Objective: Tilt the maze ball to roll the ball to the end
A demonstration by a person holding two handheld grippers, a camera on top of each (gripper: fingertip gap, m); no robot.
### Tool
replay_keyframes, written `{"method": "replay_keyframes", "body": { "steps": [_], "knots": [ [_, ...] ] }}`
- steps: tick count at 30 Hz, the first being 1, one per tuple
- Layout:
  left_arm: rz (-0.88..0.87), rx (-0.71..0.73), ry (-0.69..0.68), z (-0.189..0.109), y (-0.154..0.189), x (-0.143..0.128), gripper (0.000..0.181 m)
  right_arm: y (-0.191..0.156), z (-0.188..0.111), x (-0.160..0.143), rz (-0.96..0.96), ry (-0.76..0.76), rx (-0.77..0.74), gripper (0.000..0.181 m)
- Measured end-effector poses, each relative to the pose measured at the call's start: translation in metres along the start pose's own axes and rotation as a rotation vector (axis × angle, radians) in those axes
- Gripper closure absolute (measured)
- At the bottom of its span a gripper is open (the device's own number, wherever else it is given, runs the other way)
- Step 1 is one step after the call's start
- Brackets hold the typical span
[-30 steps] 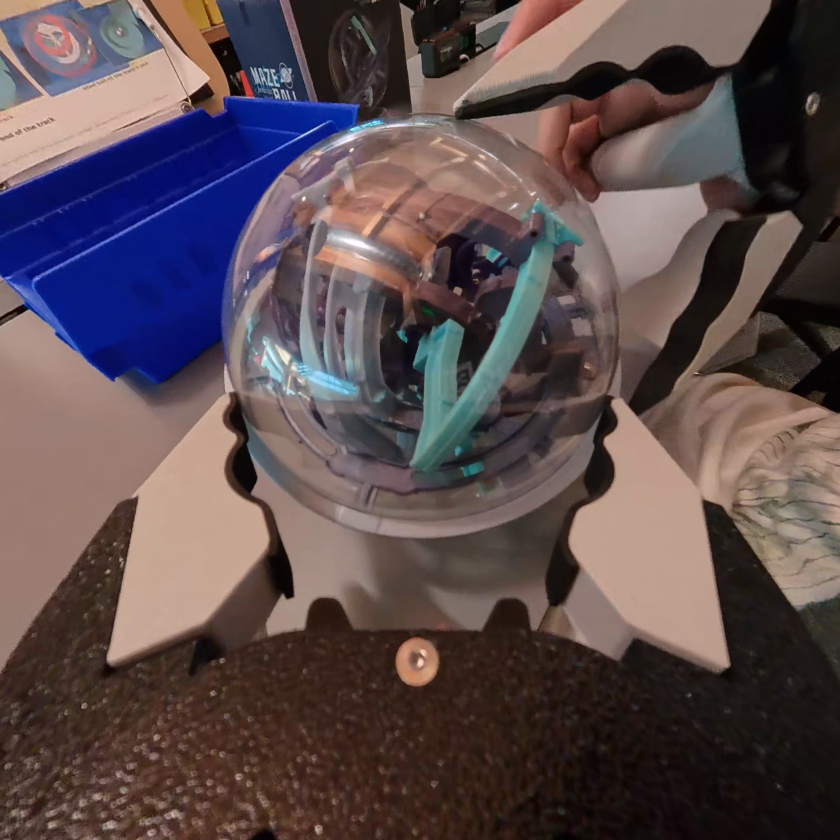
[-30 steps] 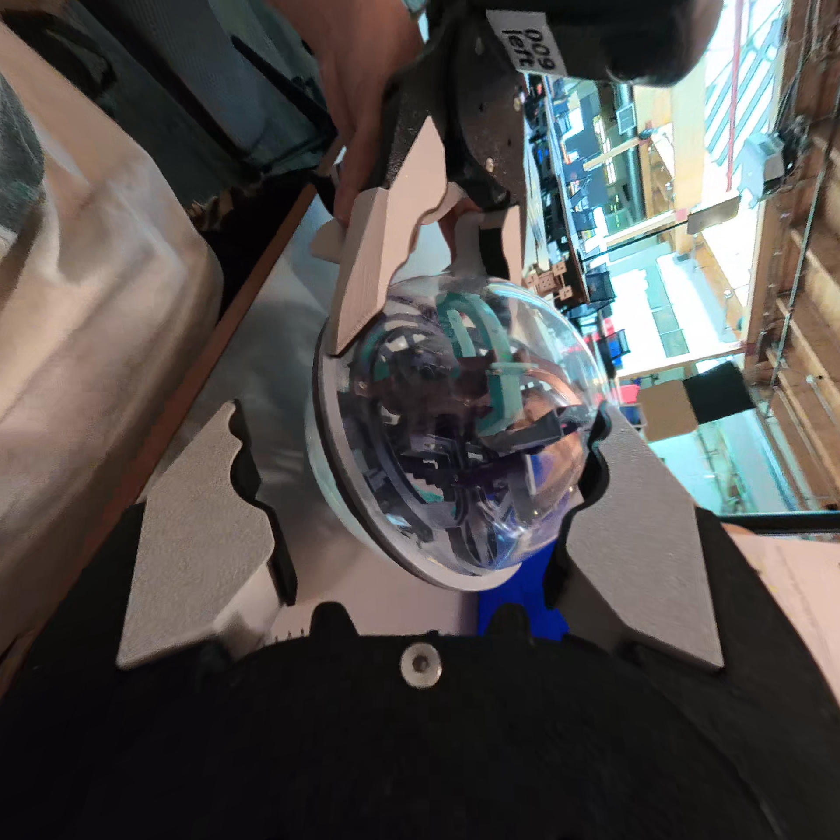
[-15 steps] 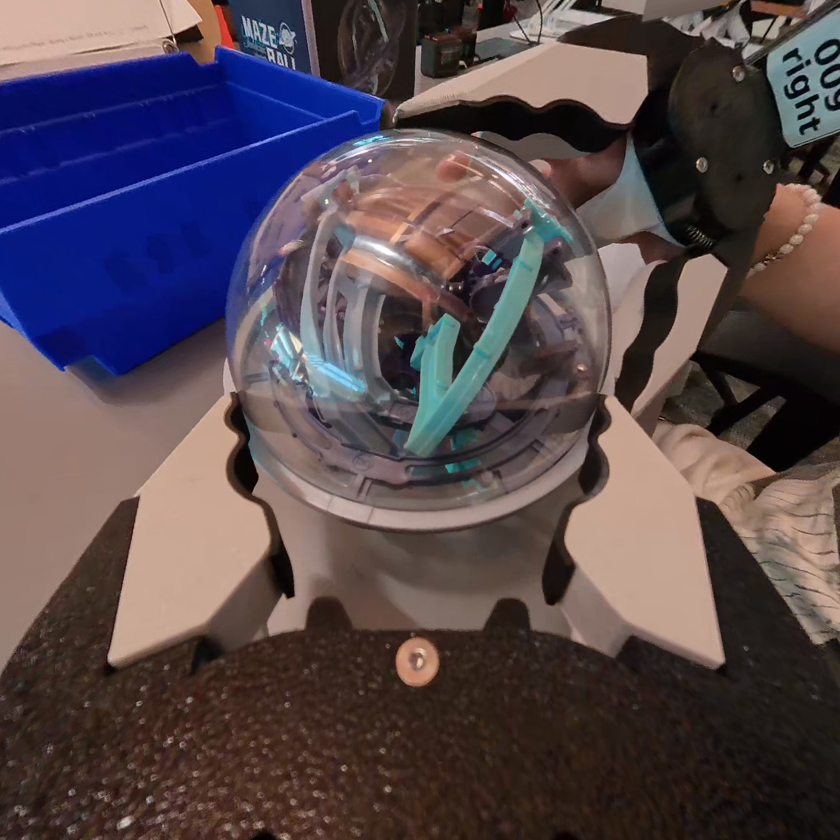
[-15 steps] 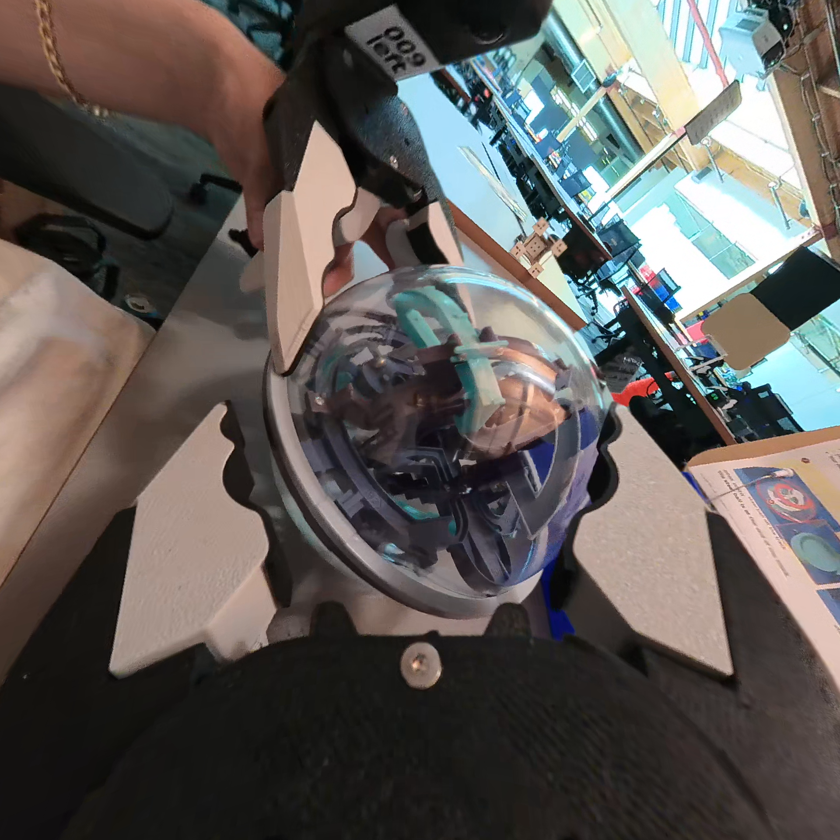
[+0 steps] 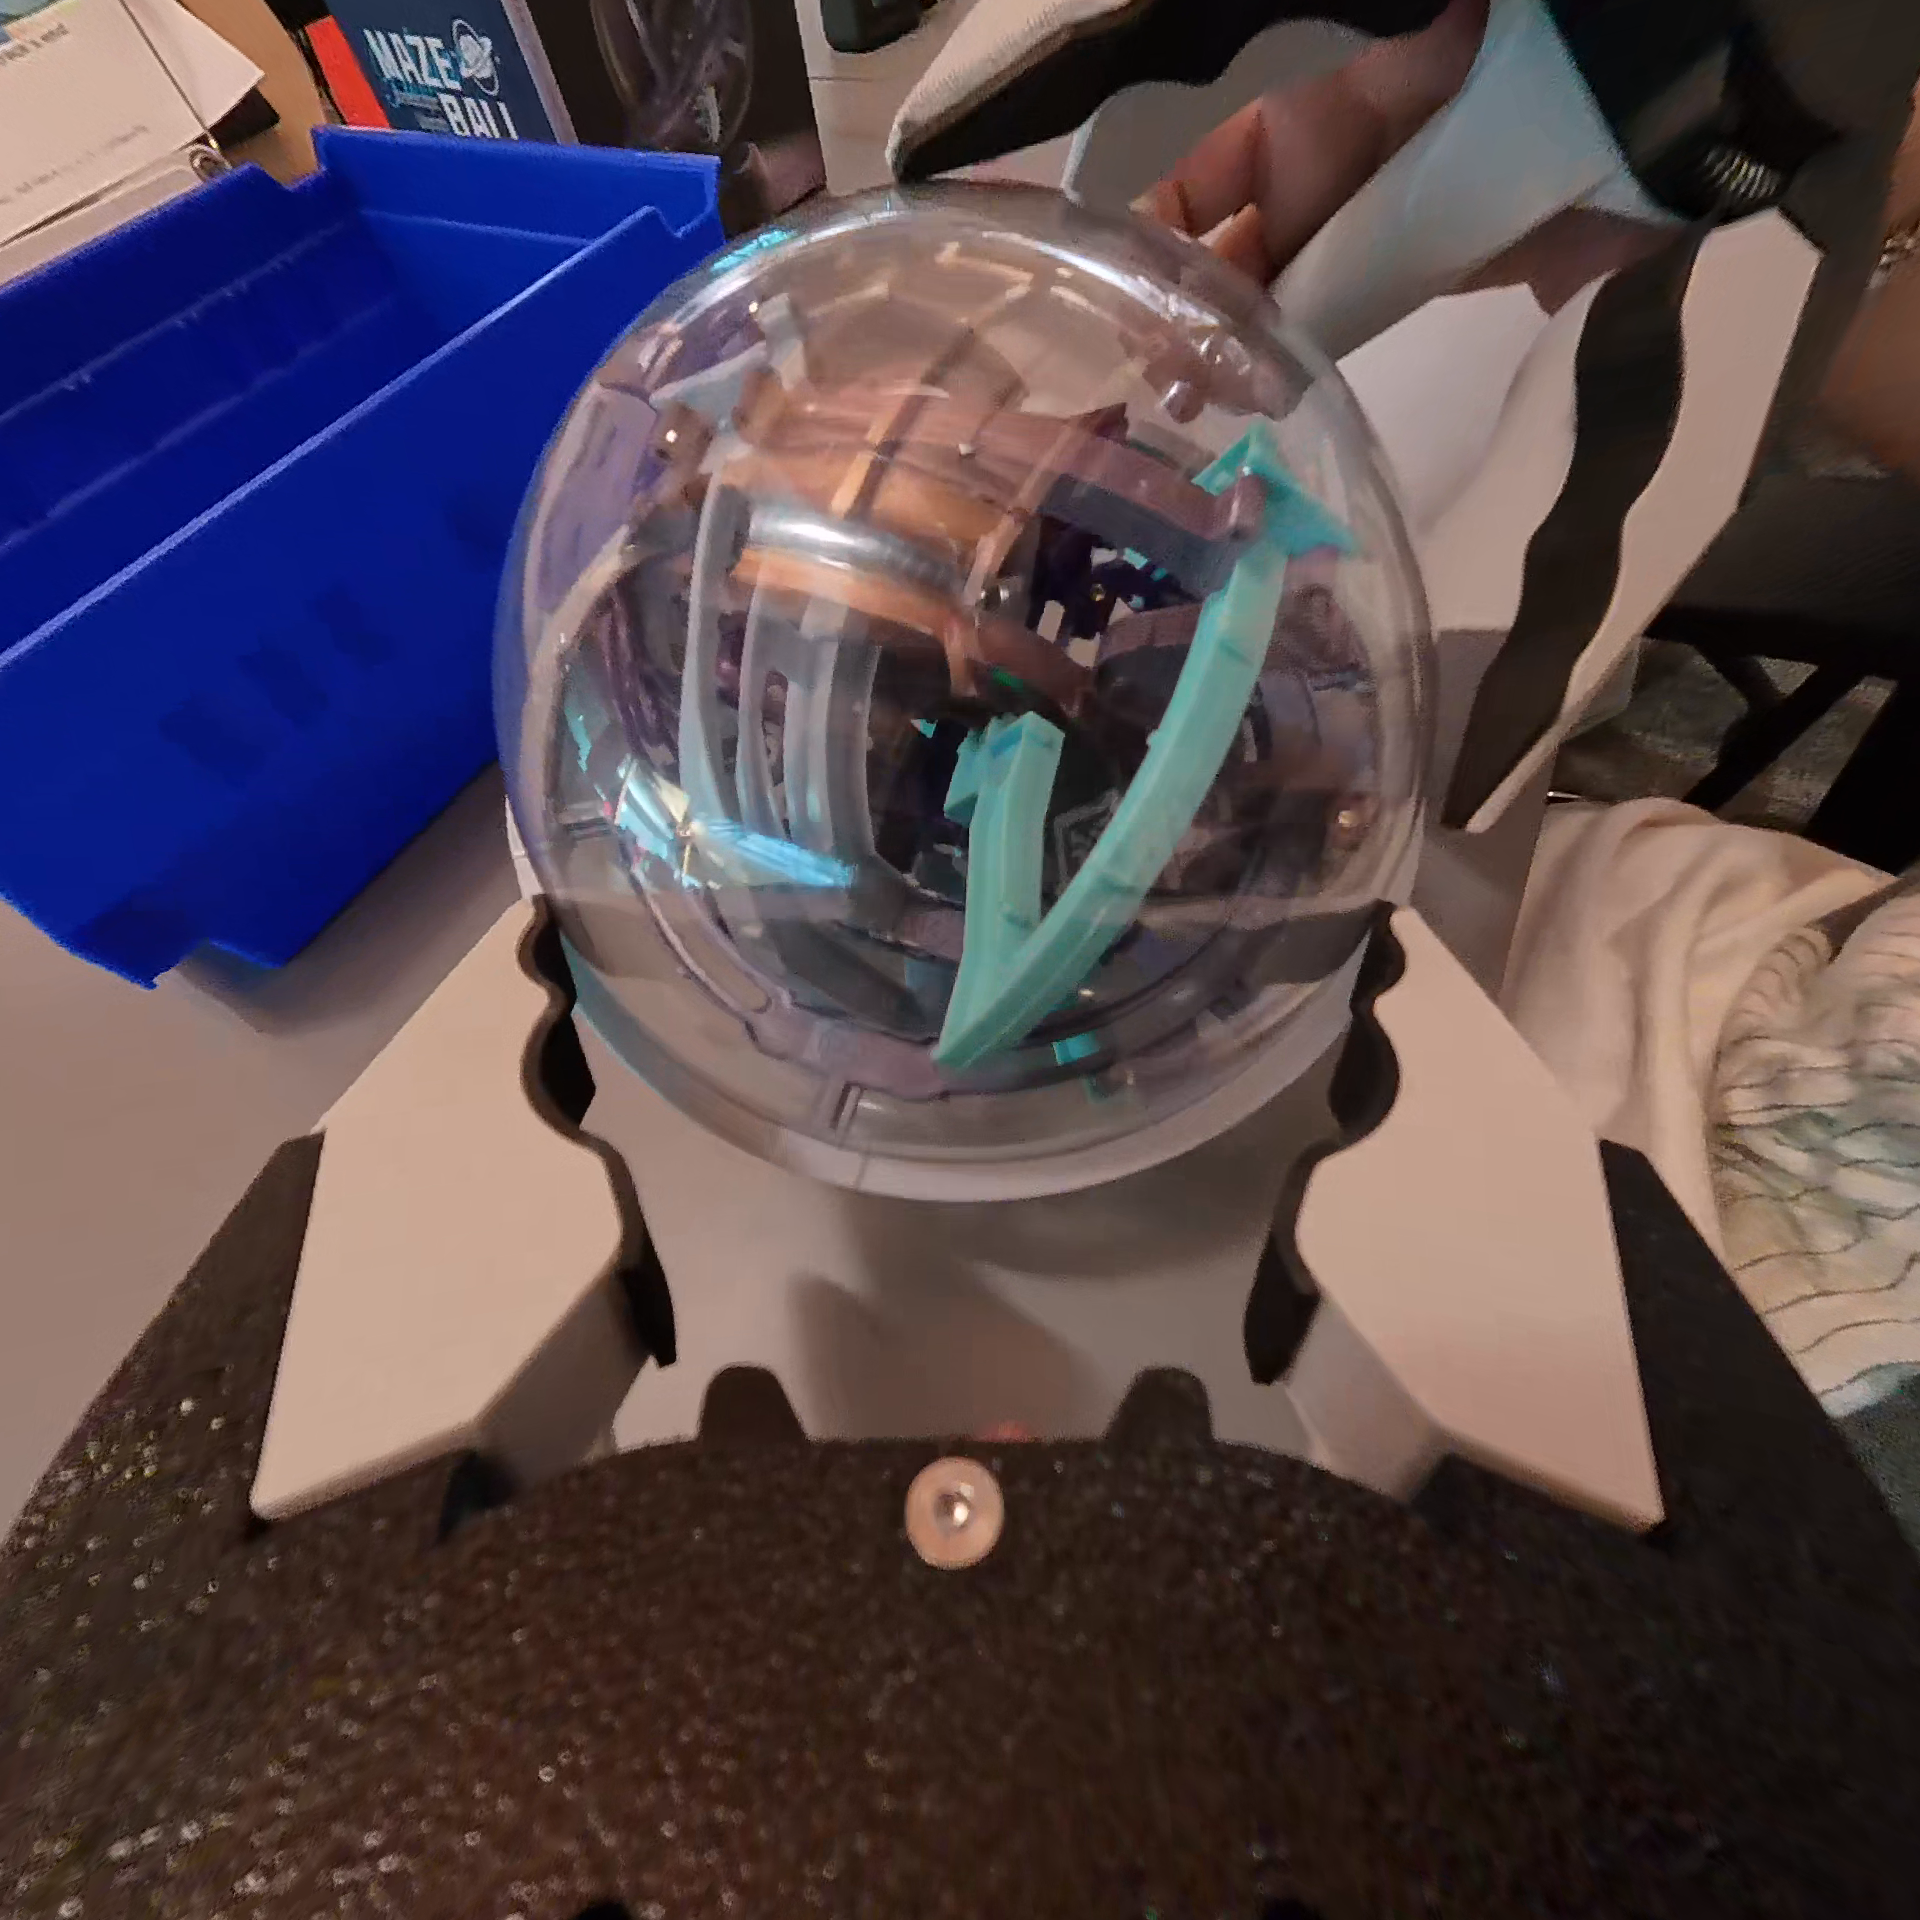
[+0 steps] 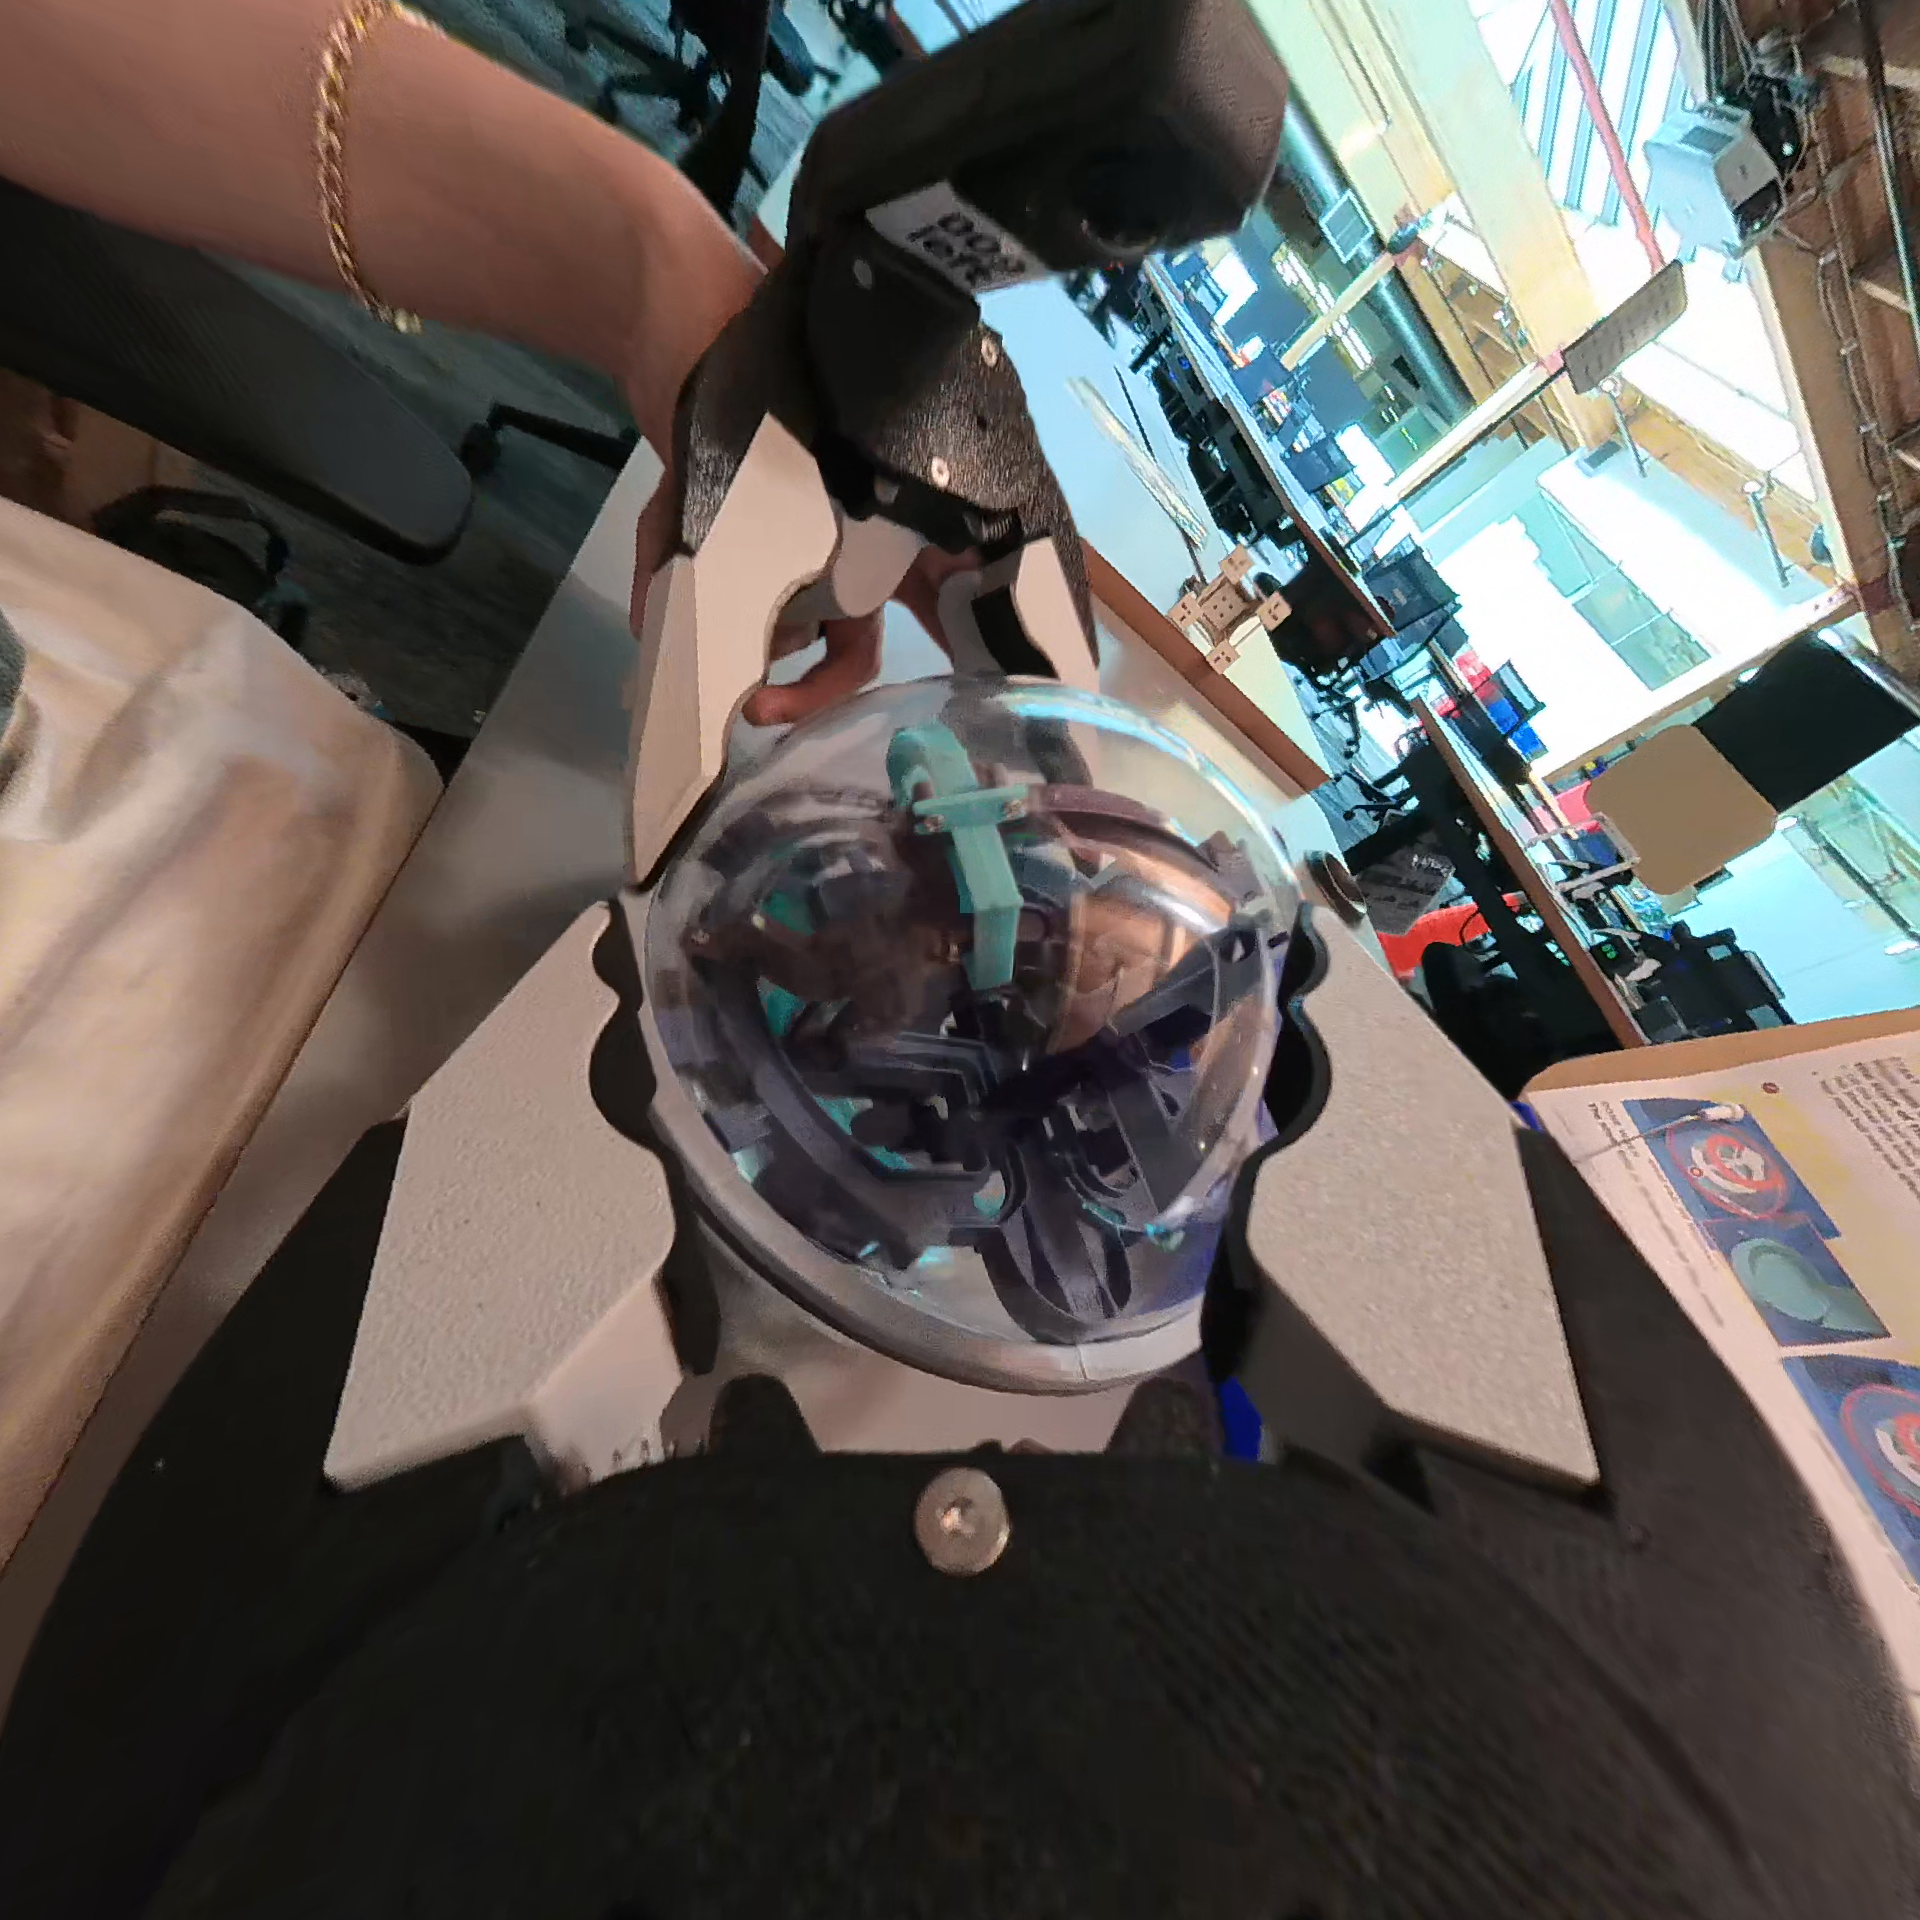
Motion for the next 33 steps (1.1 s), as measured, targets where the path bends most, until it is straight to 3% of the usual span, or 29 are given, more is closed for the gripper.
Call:
{"method": "replay_keyframes", "body": {
  "steps": [3, 15, 33],
  "knots": [
    [0.018, -0.007, 0.007, 0.003, 0.0, 0.0, 0.039, 0.006, -0.004, -0.001, 0.041, 0.008, -0.003, 0.065],
    [-0.082, -0.02, 0.053, 0.012, -0.008, 0.007, 0.041, 0.018, -0.003, -0.021, 0.17, 0.066, -0.118, 0.051],
    [0.229, -0.09, 0.055, 0.011, 0.01, 0.01, 0.041, -0.019, -0.017, -0.003, 0.045, 0.037, -0.232, 0.047]
  ]
}}
Point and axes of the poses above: each gripper's, where its closed fingertips meet, z out along the fingers, x out of its top, y = z × x across the jaws, the point moved 4 cm from there along -z, back along the fingers, and after that the axes turned 13 degrees about y, right-handed, at the moved point
